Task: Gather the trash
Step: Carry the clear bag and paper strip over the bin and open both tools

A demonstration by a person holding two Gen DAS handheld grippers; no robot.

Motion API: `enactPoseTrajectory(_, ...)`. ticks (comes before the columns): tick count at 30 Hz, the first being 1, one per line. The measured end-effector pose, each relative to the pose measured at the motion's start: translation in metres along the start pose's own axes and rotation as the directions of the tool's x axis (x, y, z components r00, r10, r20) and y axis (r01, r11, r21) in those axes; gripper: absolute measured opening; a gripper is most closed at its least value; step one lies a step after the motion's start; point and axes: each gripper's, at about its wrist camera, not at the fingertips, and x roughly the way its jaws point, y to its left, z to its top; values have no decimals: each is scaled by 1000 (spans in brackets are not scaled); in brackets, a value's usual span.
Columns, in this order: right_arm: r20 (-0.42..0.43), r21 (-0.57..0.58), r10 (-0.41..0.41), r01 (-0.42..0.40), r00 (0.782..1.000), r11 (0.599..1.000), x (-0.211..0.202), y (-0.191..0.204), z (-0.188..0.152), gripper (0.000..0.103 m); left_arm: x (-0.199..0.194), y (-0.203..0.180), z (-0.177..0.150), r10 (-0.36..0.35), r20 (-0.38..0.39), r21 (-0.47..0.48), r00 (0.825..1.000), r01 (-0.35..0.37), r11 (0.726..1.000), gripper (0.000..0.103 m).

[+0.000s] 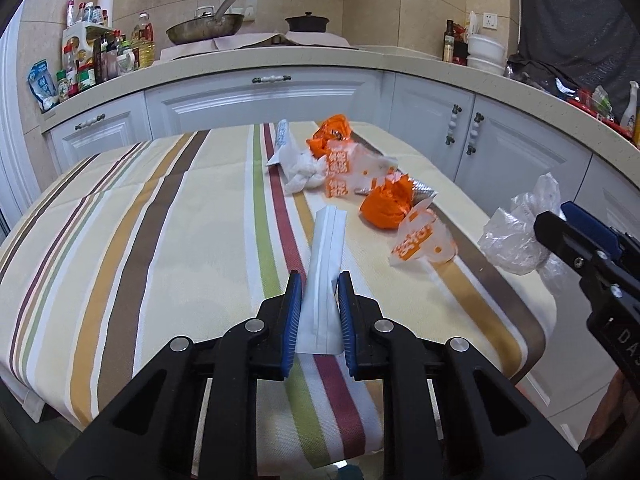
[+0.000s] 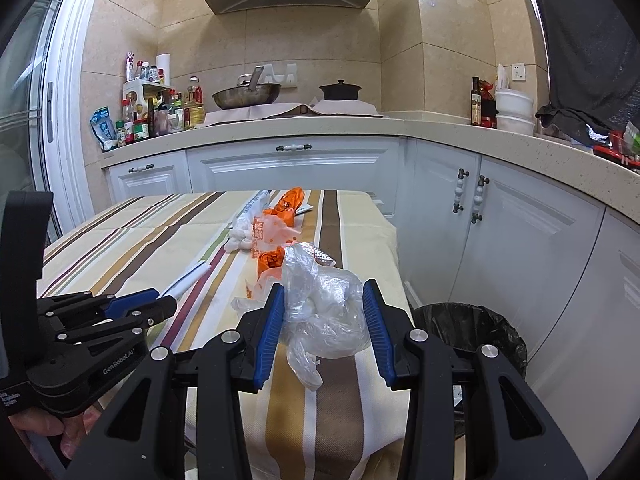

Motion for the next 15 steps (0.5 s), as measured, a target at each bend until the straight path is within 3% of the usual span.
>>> enactPoseTrajectory(15, 45, 26, -111, 110, 993, 994, -6, -43, 19, 41, 2, -49, 51, -112, 44, 61, 993, 109, 992, 18)
